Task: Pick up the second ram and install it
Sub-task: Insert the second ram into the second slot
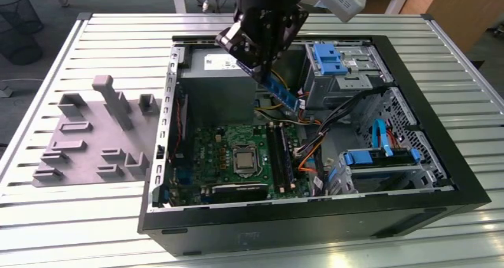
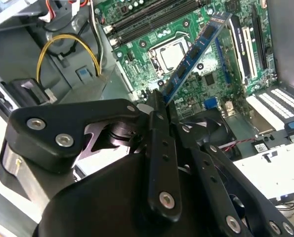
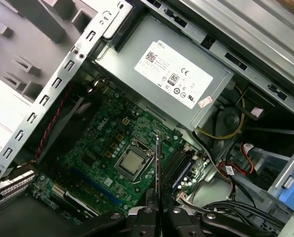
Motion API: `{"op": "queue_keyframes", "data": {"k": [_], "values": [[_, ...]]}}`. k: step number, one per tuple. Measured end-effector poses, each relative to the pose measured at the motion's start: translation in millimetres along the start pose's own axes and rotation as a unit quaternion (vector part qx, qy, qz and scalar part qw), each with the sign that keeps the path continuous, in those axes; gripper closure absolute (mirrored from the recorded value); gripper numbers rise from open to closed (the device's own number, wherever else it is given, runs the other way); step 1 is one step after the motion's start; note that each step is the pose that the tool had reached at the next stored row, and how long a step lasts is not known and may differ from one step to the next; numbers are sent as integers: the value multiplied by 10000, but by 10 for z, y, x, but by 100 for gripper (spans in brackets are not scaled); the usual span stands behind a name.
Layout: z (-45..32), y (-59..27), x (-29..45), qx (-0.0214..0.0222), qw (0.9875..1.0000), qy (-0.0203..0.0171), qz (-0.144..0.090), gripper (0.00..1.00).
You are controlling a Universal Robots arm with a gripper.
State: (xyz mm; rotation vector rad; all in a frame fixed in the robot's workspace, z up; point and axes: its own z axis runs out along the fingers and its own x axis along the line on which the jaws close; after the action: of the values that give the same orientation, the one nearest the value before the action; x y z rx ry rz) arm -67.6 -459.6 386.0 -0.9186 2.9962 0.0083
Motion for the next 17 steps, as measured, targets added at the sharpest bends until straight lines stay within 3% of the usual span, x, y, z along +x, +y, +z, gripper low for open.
{"op": "queue_keyframes", "data": {"k": [5,9,13,17], "values": [[12,-1,-2,10,9993,5,366,86],[27,-1,-2,16,9974,5,718,86],[42,-1,-2,22,9941,7,1080,86],[55,-1,-2,29,9896,8,1436,86]]}}
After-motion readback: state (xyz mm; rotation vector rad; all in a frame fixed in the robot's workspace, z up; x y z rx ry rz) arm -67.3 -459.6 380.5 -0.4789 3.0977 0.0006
